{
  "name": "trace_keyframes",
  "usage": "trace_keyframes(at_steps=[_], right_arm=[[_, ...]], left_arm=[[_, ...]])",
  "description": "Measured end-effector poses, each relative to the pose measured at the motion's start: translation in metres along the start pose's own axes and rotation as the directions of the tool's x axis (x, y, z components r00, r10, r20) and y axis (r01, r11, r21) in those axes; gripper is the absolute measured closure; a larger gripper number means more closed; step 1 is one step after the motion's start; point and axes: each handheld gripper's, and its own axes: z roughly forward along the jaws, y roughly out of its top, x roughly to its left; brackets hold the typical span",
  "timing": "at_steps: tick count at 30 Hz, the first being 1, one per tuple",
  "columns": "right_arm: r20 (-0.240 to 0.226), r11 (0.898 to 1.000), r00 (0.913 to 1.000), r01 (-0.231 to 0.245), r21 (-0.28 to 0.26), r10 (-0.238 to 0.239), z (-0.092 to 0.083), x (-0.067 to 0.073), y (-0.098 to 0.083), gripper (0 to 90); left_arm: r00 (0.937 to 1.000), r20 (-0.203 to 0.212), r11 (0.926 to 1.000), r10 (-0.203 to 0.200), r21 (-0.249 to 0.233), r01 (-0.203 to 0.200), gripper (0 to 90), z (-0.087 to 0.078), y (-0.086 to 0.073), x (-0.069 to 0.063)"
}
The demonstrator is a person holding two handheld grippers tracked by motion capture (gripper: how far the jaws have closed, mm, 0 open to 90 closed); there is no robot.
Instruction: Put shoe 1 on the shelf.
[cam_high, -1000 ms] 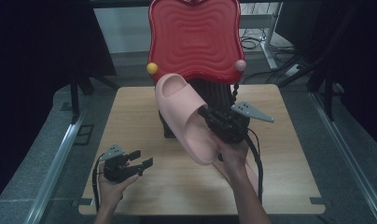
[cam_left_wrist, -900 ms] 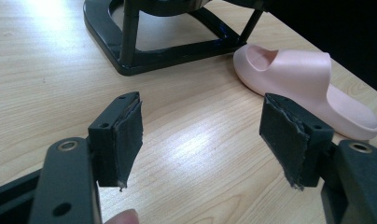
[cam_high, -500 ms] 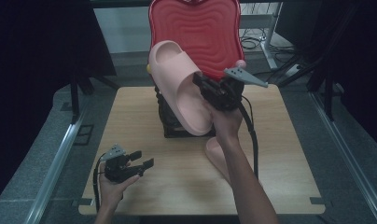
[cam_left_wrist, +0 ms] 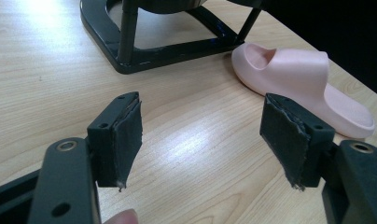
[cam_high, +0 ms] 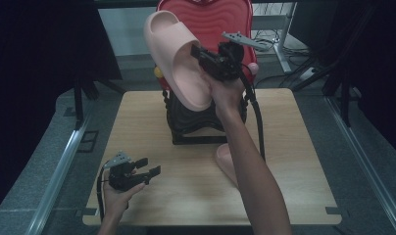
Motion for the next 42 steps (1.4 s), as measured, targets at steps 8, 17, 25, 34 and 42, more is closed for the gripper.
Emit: trace_keyframes(at_steps=[8,17,25,34,42], right_arm=[[0.06,1.0,0.9982,0.005,0.002,-0.005,0.032,0.001,0.021,83.7],[0.206,0.999,0.9783,0.029,-0.023,-0.023,0.089,0.001,0.037,83.7],[0.297,0.998,0.9539,0.052,-0.032,-0.04,0.106,-0.005,0.022,81.2],[0.265,0.995,0.9617,0.085,-0.043,-0.071,0.085,-0.002,0.019,53.8],[0.145,0.997,0.9864,0.081,-0.021,-0.077,0.041,-0.006,0.019,51.9]], left_arm=[[1.0,0.003,1.0,-0.002,-0.004,0.002,29.8,-0.001,0.0,0.001],[0.9998,0.013,0.9998,-0.016,-0.007,0.016,29.6,0.0,-0.001,0.006],[0.9997,0.01,0.9995,-0.024,-0.018,0.024,29.6,-0.005,-0.001,0.012],[1.0,0.004,0.9998,-0.008,-0.017,0.008,29.6,-0.004,0.0,0.007],[1.0,-0.005,1.0,0.001,-0.009,-0.001,29.5,-0.001,0.0,0.005]])
